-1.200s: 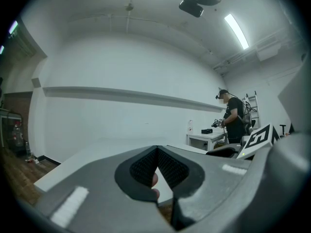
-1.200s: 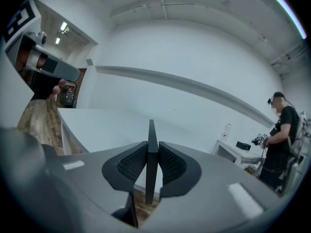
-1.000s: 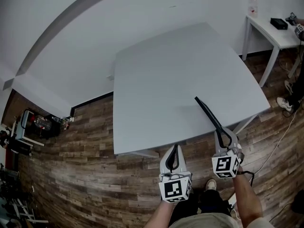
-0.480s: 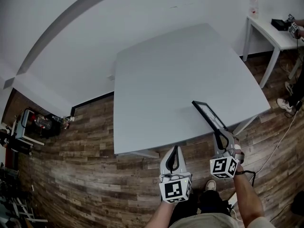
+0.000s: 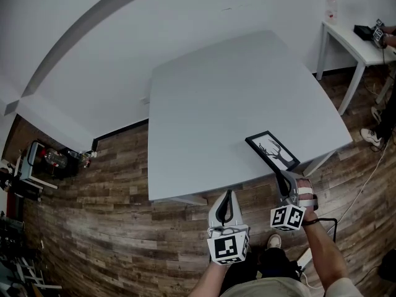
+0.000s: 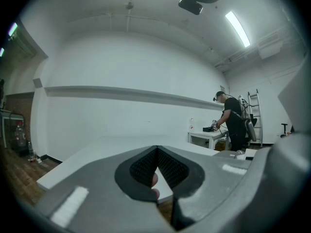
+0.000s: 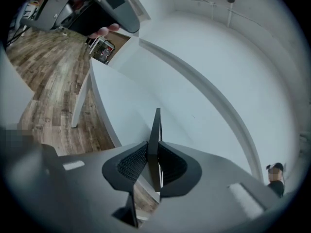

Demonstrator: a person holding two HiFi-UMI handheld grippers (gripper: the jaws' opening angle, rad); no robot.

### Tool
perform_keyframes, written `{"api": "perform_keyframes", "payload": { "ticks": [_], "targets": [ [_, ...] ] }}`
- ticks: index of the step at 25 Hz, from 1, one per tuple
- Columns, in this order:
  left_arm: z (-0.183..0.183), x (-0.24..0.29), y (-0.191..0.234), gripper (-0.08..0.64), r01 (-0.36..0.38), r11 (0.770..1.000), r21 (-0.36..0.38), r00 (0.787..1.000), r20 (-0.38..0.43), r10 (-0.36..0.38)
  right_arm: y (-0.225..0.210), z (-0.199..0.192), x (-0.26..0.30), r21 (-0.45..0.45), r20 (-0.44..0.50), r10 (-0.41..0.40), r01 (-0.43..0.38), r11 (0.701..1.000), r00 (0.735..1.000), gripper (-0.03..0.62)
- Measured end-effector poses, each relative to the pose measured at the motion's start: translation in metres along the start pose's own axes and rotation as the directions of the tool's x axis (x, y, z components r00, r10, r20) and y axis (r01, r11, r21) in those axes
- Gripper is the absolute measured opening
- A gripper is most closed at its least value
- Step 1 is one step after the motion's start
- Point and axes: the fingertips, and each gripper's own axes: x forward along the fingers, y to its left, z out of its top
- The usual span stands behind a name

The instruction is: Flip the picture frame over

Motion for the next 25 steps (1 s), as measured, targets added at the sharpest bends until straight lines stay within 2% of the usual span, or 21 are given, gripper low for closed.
{"api": "perform_keyframes", "payload": {
  "ticks": [5,11,25],
  "targets": [
    [-0.001,-0.001,0.0,0.0,0.0,1.0,0.002,1.0,-0.005,0.0,0.02,-0.006,0.008,-0.121,-0.022,-0.003,0.001,0.993,1.0,0.098],
    [-0.005,-0.003,0.007,0.0,-0.002,1.0,0.002,1.0,-0.013,0.003,0.048,-0.013,0.02,-0.275,-0.09,0.0,-0.025,0.961,0.996,0.109],
    [-0.006,0.001,0.004,0.0,-0.01,1.0,0.004,1.0,-0.015,0.01,0.085,-0.03,0.041,-0.312,-0.178,0.058,-0.112,0.943,0.982,0.135]
  ]
}}
